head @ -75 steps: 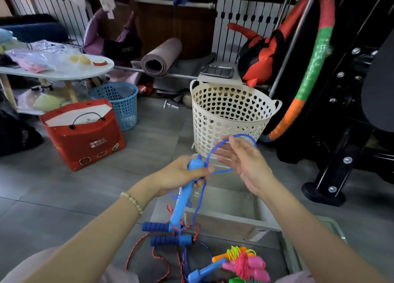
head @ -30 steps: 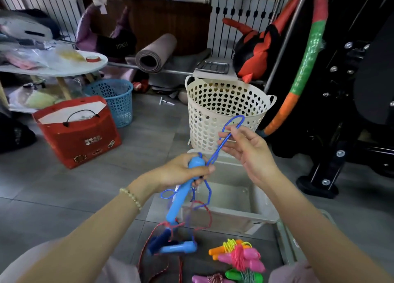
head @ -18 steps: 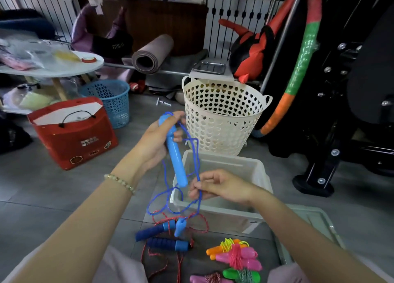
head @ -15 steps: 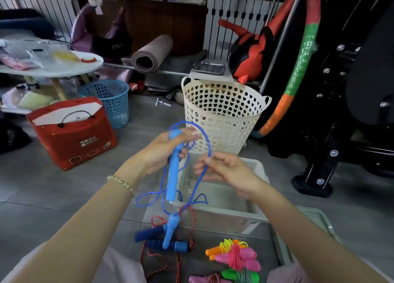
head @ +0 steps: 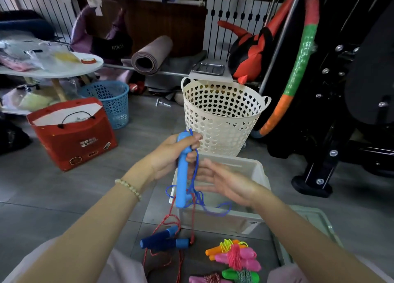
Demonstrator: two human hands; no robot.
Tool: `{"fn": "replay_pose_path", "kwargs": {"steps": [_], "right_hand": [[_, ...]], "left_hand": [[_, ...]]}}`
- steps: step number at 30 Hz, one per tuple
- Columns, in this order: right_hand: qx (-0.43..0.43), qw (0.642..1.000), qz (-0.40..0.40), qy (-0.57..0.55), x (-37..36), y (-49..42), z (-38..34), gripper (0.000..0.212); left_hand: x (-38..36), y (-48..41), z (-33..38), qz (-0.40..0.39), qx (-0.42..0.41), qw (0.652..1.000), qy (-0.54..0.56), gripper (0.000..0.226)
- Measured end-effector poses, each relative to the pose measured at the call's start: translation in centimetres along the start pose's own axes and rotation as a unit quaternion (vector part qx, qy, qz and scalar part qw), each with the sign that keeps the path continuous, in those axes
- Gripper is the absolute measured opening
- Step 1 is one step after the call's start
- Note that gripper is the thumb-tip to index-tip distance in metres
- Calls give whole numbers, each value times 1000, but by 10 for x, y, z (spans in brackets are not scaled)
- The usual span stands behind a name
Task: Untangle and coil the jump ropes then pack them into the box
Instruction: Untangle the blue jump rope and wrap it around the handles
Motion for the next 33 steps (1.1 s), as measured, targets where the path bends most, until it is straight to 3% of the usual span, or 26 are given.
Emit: {"fn": "replay_pose_path", "kwargs": {"steps": [3, 6, 9, 12, 16, 22, 28, 31, 33], "right_hand": [[-76, 989, -21, 121, -4, -1, 20, 18], [-122, 981, -15, 153, -1, -1, 33, 9], [-85, 982, 21, 170, 2, -3, 26, 14], [-8, 988, 77, 137, 6, 1, 0, 14], [87, 975, 195, 64, 24, 16, -35, 12], [101, 953, 267, 98, 37, 24, -48, 20], [101, 922, 301, 221, 35, 21, -53, 17], [96, 939, 293, 153, 31, 19, -46, 14], [61, 969, 230, 68, 18, 12, -35, 24]], "left_hand": [[8, -2, 2, 37, -22, 997, 56, 12], [14, -3, 8, 64, -50, 990, 113, 14], [24, -1, 14, 96, -77, 983, 137, 10], [29, -1, 5, 95, -28, 993, 65, 19], [26, 2, -23, 62, 89, 994, -32, 28], [-10, 9, -45, -66, 165, 984, -30, 41], [-14, 5, -43, -50, 136, 989, -22, 35], [-8, -1, -39, -4, 97, 995, -25, 31], [2, -3, -31, 55, 58, 997, -9, 24]]}}
Point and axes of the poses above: each hand's wrist, its own y-axis away from the middle knuckle, its own x-axis out of the back of the hand, z = x × y, the point moved 7 cm from there along -y, towards the middle knuckle, and after that the axes turned 14 degrees about -z, right-handed, at the moved point
